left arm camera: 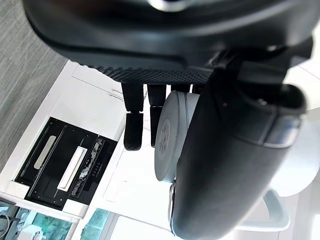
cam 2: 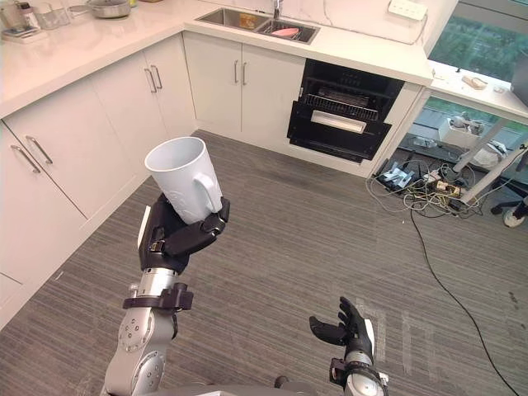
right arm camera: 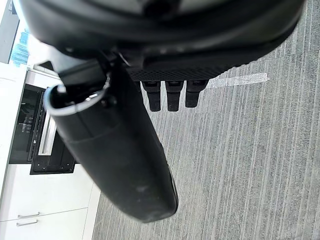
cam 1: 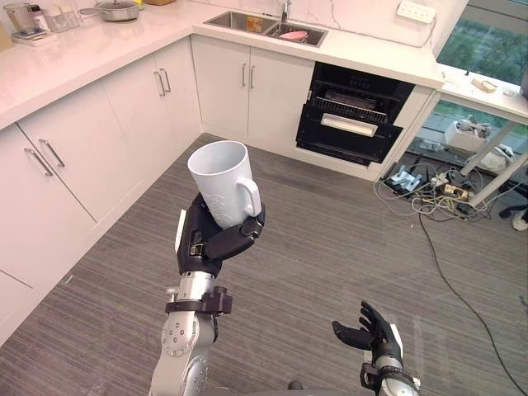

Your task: Walk over to the sink, pick up the cup, carry it to the dishwasher, place the cup inside the dishwasher, then close the dishwasher door

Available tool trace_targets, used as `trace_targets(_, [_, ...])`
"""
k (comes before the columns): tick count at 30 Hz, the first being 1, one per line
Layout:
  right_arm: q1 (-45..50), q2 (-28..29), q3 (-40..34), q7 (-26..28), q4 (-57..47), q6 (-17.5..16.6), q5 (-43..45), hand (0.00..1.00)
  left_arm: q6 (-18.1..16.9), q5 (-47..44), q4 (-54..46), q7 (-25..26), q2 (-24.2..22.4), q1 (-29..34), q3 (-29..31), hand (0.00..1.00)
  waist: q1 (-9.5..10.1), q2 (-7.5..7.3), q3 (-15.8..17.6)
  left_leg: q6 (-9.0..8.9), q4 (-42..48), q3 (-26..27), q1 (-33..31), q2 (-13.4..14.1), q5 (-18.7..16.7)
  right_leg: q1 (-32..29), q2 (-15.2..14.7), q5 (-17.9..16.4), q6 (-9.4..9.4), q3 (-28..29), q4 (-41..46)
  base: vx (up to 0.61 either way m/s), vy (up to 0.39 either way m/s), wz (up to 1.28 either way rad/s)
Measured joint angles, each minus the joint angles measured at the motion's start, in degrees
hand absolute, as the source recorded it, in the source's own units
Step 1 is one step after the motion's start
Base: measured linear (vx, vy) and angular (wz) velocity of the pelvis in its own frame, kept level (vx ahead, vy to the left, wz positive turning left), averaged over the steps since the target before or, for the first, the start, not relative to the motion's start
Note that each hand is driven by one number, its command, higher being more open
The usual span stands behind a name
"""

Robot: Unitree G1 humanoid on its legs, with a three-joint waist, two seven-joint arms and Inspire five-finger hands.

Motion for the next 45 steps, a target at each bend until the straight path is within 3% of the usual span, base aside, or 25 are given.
trace_targets(6, [0.6,0.0,0.6,-0.4,7.5,0.3,0.0,0.90,0.6,0.0,6.8,-0.1,-0.2,-0.9,-2.1,0.30,-0.23,0.52,-2.5,-0.04,-1.6,0.2,1.1,0.1,0.0,1.8,0.0,0.4,-0.03,-0.7,-2.4,0.03,-0.006,0.01])
trace_targets(13, [-6.7,-1.6,0.6,-1.5,13.2,1.6,0.0,0.90,2.6,0.0,10.5,0.7,0.4,-2.0,-0.5,0.30,0.55,1.89,-0.8,-0.60,2.4,-0.4,-2.4,-0.2,-0.9,1.7,-1.1,0.5,0.16,-3.5,-2.4,-0.02,0.018,0.21])
trace_targets(15, [-8.6,-2.4,0.5,-1.8,13.2,1.5,-0.1,0.90,2.6,0.0,10.3,0.8,0.4,-2.0,0.9,0.30,1.62,2.28,0.0,-0.09,4.6,-0.4,-3.4,0.2,-2.8,1.7,-0.8,0.3,0.38,-3.6,-2.1,-0.06,0.035,0.07])
trace_targets(16, [-9.8,-3.1,0.4,-2.0,13.2,1.5,-0.5,0.90,2.6,0.0,9.9,0.9,0.5,-2.0,1.7,0.30,1.80,2.45,0.7,1.12,6.2,0.0,-4.2,0.1,-4.0,1.2,-1.1,-1.2,0.10,-3.9,-0.8,-0.05,0.075,0.15])
trace_targets(20, [-11.1,-4.3,-0.3,-2.8,13.2,1.5,-2.1,0.90,2.5,0.0,7.7,1.4,1.8,-1.9,2.1,0.30,1.57,0.91,2.7,3.63,10.8,3.2,-6.0,-2.2,-7.3,-5.0,-6.0,-10.1,1.71,-4.7,14.5,0.02,0.119,0.29])
trace_targets(21, [-11.1,-4.5,0.0,-2.9,13.2,1.6,-2.2,0.90,2.5,0.0,7.6,1.6,1.9,-1.8,1.6,0.30,1.53,0.53,4.4,5.77,11.1,3.1,-4.1,-4.4,-9.1,-9.4,-8.1,-10.7,-1.11,-4.4,27.8,0.11,0.137,0.17])
trace_targets(22, [-11.0,-4.4,0.3,-2.8,13.2,1.6,-2.2,0.90,2.6,0.0,7.6,1.6,2.0,-1.7,1.6,0.30,1.45,0.66,4.7,5.85,11.1,3.1,-3.6,-4.4,-9.1,-10.5,-8.1,-10.0,-2.29,-4.1,30.4,0.19,0.175,0.17])
trace_targets(23, [-10.1,-3.9,1.5,-2.7,13.2,1.6,-2.2,0.90,2.6,0.0,7.6,1.7,2.6,-1.6,1.4,0.30,1.11,1.05,5.3,6.70,11.1,2.2,-1.7,-4.2,-9.7,-14.0,-6.9,-9.4,-4.13,-3.4,37.8,0.23,0.119,0.20])
trace_targets(25, [-8.7,-2.0,2.0,-2.4,12.4,1.8,-2.5,0.90,2.4,0.0,7.3,1.7,2.7,-1.7,1.0,0.30,0.77,1.48,5.6,7.00,10.4,0.5,0.8,-3.7,-11.6,-16.7,-3.3,-12.9,-3.33,-5.3,38.3,0.35,0.129,0.31])
trace_targets(28, [-7.8,-1.5,1.8,-2.3,10.1,1.9,-2.6,0.90,2.3,0.0,7.2,1.6,2.8,-2.3,-1.4,0.30,-0.51,1.88,5.8,6.62,7.8,-2.8,5.1,-4.1,-13.0,-20.4,0.2,-12.7,-2.70,-8.5,31.5,0.40,0.054,0.55])
trace_targets(30, [-6.9,-2.0,1.7,-2.6,7.2,2.0,-2.9,0.90,2.3,0.1,6.7,1.5,2.6,-3.4,-3.8,0.30,-1.05,1.72,5.6,5.45,4.8,-5.8,8.2,-5.0,-13.4,-23.4,1.7,-10.1,-2.59,-9.2,24.6,0.67,0.035,0.96])
trace_targets(31, [-6.3,-2.7,1.8,-2.6,5.2,2.0,-3.7,0.90,2.3,0.1,6.6,1.4,1.7,-3.8,-4.8,0.30,-2.33,2.23,5.4,4.10,3.6,-8.5,10.4,-4.7,-14.1,-23.9,2.7,-3.3,-3.42,-8.9,23.3,0.70,0.000,1.06])
trace_targets(32, [-6.3,-3.6,1.9,-2.6,4.3,2.0,-3.9,0.90,2.4,0.0,6.9,1.1,0.3,-3.9,-5.7,0.30,-2.33,4.41,4.8,2.62,3.9,-9.2,11.4,-3.1,-14.6,-22.6,3.5,-1.3,-5.11,-9.9,23.5,0.71,0.003,0.85])
trace_targets(33, [-6.6,-3.7,1.9,-2.5,4.0,2.2,-4.0,0.90,2.4,0.1,6.8,0.9,-0.3,-3.9,-5.6,0.30,-1.77,5.16,4.8,1.05,5.0,-9.0,11.5,-2.3,-14.0,-21.5,3.5,-2.2,-6.24,-10.8,23.8,0.70,-0.020,0.46])
trace_targets(34, [-7.0,-3.8,2.2,-2.3,2.4,2.3,-4.2,0.90,2.5,0.0,6.9,0.8,-1.9,-4.0,-5.2,0.30,-1.97,5.32,5.6,-1.53,10.7,-8.9,11.2,-2.9,-10.4,-20.7,1.7,-3.7,-7.90,-12.4,29.4,0.64,-0.082,0.62])
trace_targets(35, [-5.1,-4.3,2.8,-2.1,-0.5,1.7,-4.3,0.90,2.4,0.0,7.4,0.7,-3.5,-3.6,-4.8,0.30,-3.13,4.75,6.7,-2.59,21.8,-5.6,10.1,-3.3,-4.5,-20.7,-0.1,-6.3,-8.28,-15.7,36.9,0.54,-0.135,0.75])
trace_targets(36, [-3.9,-4.2,3.0,-2.2,-1.5,1.4,-4.3,0.90,2.5,0.0,7.3,0.4,-3.8,-3.0,-4.7,0.30,-2.59,6.20,5.7,-2.61,29.6,-3.5,7.8,-1.2,-1.1,-16.9,1.2,-5.2,-8.01,-16.9,28.6,0.34,-0.230,0.62])
trace_targets(37, [-2.3,-3.7,4.2,-2.5,-3.3,1.2,-4.3,0.90,1.6,0.0,5.6,-0.6,-4.0,-1.9,-4.6,0.30,-1.90,6.72,5.5,-1.72,44.0,1.0,2.8,3.8,5.4,-10.9,3.8,-6.6,-8.37,-17.6,20.6,0.32,-0.175,-0.11])
trace_targets(38, [-2.7,-4.0,4.1,-2.7,-2.8,1.2,-4.1,0.90,1.1,0.0,4.9,-0.9,-4.7,-1.7,-4.6,0.30,0.13,9.10,4.9,-0.84,53.1,2.5,-3.0,9.2,3.3,-6.9,7.5,-7.3,-8.72,-16.4,17.4,0.38,-0.119,-0.28])
trace_targets(39, [-3.0,-3.5,4.3,-2.7,-2.7,1.3,-4.0,0.90,1.1,-0.2,4.7,-1.1,-4.5,-1.8,-4.5,0.30,0.72,9.00,4.9,-0.33,55.5,3.0,-5.9,10.5,2.2,-4.9,8.2,-7.7,-8.83,-16.2,16.1,0.55,-0.016,-0.33])
trace_targets(40, [-3.1,-2.3,4.4,-2.8,-2.8,1.3,-3.7,0.90,1.1,-0.7,4.7,-1.3,-4.0,-1.8,-4.3,0.30,1.60,7.81,5.0,1.40,56.1,4.7,-10.9,12.2,-0.1,-1.1,8.2,-8.1,-9.08,-15.6,13.1,0.56,-0.021,-0.14])
trace_targets(42, [-3.4,-1.3,4.3,-2.8,-2.6,1.3,-3.7,0.90,1.1,-1.6,4.7,-1.5,-3.7,-1.1,-4.2,0.30,3.14,5.82,5.4,1.38,49.7,8.1,-15.9,13.6,-4.0,3.8,7.3,-8.0,-9.01,-13.6,8.4,0.53,-0.001,-0.29])
trace_targets(44, [-4.3,-1.4,4.1,-2.8,-2.2,1.3,-3.7,0.90,1.4,-1.7,5.0,-1.6,-3.8,-0.8,-3.2,0.30,3.65,4.88,5.8,0.33,35.2,8.6,-18.1,11.9,-5.8,7.5,5.9,-8.4,-8.37,-11.7,5.6,0.50,0.132,-0.42])
trace_targets(45, [-5.2,-1.9,4.1,-2.9,-0.8,1.3,-3.7,0.90,1.3,-1.7,5.7,-1.6,-3.4,-0.9,-3.2,0.30,4.02,4.18,5.9,-0.16,24.0,5.7,-18.4,8.9,-4.9,9.3,4.3,-9.6,-6.51,-9.6,4.6,0.57,0.279,-0.62])
